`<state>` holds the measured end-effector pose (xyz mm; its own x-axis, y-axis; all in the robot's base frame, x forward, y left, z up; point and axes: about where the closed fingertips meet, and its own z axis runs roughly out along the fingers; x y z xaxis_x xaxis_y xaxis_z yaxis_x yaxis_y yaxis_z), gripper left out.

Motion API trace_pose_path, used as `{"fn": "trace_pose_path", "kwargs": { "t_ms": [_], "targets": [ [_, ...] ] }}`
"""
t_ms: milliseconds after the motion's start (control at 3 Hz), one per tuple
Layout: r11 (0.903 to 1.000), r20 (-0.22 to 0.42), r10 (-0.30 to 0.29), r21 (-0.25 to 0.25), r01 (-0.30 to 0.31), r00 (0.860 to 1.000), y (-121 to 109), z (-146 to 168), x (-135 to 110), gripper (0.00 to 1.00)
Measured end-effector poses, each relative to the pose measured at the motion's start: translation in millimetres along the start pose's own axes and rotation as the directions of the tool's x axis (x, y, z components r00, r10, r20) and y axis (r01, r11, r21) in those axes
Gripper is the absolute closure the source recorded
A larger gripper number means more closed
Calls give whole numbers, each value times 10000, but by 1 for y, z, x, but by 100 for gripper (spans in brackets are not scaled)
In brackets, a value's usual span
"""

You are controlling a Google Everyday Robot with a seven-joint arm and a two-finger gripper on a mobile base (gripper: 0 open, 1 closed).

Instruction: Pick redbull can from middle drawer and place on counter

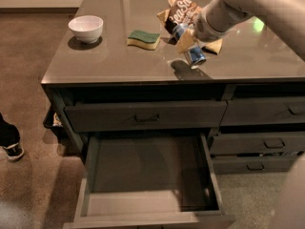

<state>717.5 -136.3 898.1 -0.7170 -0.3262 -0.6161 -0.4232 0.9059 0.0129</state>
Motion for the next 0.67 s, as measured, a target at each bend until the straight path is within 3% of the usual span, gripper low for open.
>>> {"fn": "trace_pose_path", "kwargs": {
  "t_ms": [667],
  "targets": [
    [9996, -342, -137, -261, 128, 9993, 13, 27, -19, 12]
  ]
}}
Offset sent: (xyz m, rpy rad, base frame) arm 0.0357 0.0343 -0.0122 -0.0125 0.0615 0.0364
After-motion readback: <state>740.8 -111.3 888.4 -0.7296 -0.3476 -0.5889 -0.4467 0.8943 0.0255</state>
